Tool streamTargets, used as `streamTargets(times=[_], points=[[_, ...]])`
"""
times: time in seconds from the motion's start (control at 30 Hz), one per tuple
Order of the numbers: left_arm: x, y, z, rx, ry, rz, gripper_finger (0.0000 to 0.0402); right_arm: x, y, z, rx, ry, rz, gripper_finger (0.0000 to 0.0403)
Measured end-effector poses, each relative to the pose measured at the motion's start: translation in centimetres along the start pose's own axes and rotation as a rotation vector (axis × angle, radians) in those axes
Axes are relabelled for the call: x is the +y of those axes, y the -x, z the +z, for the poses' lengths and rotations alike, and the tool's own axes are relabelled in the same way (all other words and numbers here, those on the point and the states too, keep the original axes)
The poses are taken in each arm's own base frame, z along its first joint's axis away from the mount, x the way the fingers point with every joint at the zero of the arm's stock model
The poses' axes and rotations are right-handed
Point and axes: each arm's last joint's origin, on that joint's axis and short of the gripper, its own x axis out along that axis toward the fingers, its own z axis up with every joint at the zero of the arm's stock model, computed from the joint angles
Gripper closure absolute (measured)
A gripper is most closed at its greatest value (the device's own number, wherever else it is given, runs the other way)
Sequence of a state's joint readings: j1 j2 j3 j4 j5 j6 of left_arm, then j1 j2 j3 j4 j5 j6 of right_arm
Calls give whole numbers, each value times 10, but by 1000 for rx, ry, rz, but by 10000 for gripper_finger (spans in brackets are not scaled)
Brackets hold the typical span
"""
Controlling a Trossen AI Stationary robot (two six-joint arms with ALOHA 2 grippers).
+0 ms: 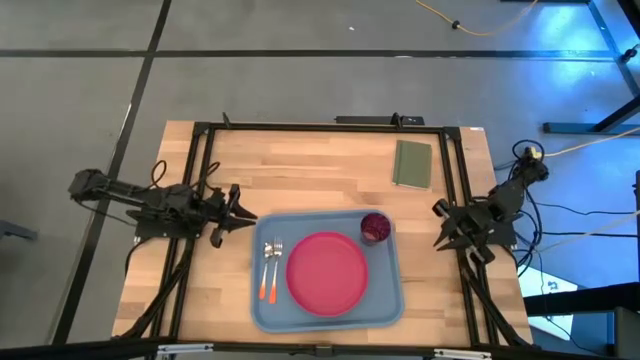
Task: Pick and place plate/cup/fork/spoon on tray
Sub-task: Return to Home Position
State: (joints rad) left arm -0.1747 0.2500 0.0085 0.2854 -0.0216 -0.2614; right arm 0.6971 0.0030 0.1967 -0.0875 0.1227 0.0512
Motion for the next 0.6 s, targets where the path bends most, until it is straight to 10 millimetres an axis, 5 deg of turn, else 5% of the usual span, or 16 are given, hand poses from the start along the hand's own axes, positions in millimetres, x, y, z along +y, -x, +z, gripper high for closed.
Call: streamTargets(times=[0.3,0.6], points=[[7,2,5,-38,6,33,335,-3,-1,2,-59,2,-62,346],[9,2,5,-41,12,46,335,-6,-10,-34,-127,46,-58,346]])
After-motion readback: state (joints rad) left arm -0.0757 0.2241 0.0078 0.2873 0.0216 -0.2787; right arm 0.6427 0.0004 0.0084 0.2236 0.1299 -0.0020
